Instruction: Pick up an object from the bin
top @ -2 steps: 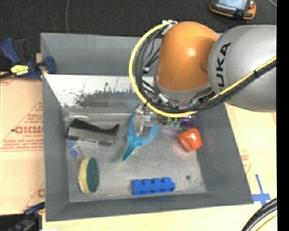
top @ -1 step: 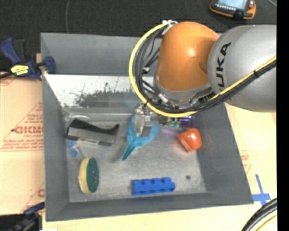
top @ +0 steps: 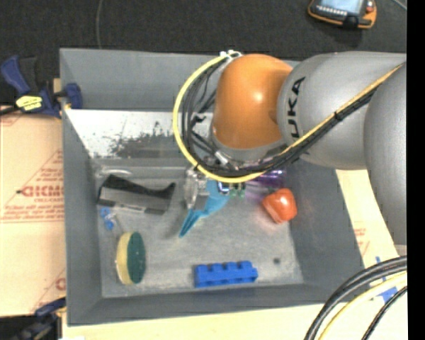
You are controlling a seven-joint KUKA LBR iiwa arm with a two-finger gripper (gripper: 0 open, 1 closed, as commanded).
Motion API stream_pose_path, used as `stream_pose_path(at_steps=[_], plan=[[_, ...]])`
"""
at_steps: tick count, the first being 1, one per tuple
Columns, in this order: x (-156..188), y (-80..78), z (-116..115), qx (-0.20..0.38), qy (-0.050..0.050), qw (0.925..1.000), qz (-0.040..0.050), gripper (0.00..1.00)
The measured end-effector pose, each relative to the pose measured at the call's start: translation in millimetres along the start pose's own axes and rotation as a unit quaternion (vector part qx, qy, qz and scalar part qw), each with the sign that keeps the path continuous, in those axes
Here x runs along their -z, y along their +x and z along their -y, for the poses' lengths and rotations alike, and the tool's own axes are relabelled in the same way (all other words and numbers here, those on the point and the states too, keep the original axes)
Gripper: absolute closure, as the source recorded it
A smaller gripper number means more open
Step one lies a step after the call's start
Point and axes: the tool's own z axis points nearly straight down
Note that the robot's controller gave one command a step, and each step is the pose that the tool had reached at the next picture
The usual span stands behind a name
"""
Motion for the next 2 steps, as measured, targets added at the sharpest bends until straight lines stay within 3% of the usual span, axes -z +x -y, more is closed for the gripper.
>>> stream_pose_path(at_steps=[1,2], plan=[[-3,-6.7,0,0.008,0.000,1.0000,0.0027,1.00],[60,17.9,-35,0.038,0.000,0.9993,0.0037,1.00]])
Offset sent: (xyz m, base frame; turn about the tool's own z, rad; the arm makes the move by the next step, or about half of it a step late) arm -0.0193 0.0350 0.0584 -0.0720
